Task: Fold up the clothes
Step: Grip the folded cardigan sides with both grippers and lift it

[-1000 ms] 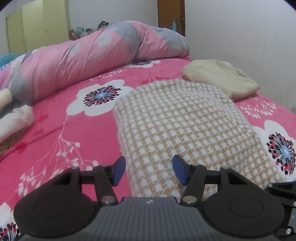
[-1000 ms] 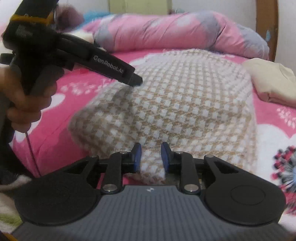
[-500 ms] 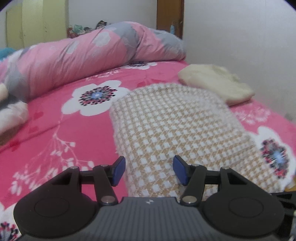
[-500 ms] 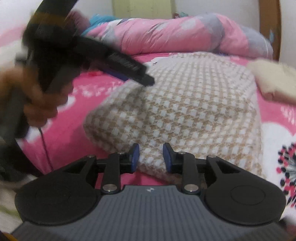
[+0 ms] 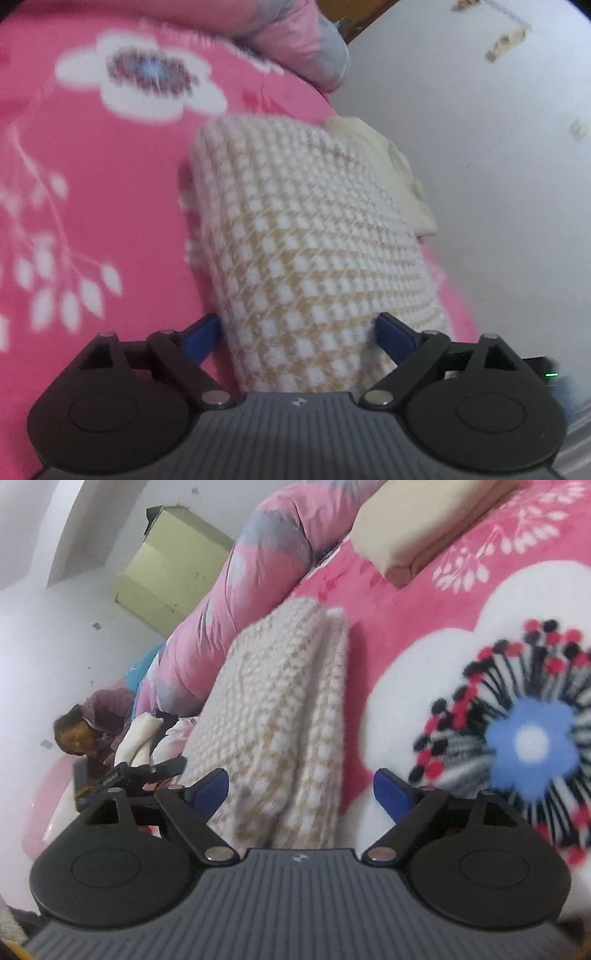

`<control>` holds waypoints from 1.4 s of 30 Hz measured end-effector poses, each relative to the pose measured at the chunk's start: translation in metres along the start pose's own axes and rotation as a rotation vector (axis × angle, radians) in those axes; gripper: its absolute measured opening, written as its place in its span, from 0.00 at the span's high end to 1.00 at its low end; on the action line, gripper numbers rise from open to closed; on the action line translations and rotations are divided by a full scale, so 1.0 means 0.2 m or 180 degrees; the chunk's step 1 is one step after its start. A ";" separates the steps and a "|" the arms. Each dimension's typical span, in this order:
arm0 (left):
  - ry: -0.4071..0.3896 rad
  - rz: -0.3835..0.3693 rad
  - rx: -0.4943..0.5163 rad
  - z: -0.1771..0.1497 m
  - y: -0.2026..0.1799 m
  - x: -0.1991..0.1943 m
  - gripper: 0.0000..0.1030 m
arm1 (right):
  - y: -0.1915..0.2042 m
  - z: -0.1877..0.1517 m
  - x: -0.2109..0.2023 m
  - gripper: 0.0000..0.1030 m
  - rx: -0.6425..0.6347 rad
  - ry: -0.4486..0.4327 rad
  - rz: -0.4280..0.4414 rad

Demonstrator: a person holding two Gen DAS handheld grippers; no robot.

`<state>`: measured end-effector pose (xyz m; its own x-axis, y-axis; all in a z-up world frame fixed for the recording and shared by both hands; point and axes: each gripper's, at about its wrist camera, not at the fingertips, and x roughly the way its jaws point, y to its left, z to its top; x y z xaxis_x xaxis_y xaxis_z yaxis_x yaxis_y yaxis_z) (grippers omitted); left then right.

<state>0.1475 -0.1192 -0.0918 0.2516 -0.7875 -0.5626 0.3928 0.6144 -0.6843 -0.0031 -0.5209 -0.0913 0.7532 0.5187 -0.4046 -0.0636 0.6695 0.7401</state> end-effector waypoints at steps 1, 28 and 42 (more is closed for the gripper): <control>0.0021 -0.0108 -0.0068 0.00 0.03 0.02 0.10 | -0.01 0.02 0.02 0.14 0.0013 0.0073 0.0053; -0.0083 -0.0637 0.0070 0.02 0.00 -0.01 0.19 | 0.25 0.33 0.47 0.42 -0.0342 0.0943 0.0777; -0.0066 -0.0966 0.0571 0.60 -0.68 0.41 0.19 | 0.36 1.08 0.05 0.42 -0.1107 0.0398 0.0489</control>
<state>0.2212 -0.2736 0.0104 0.1167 -0.9349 -0.3353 0.6011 0.3352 -0.7255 0.1415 -0.5826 0.0752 0.6334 0.6732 -0.3816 -0.4032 0.7080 0.5798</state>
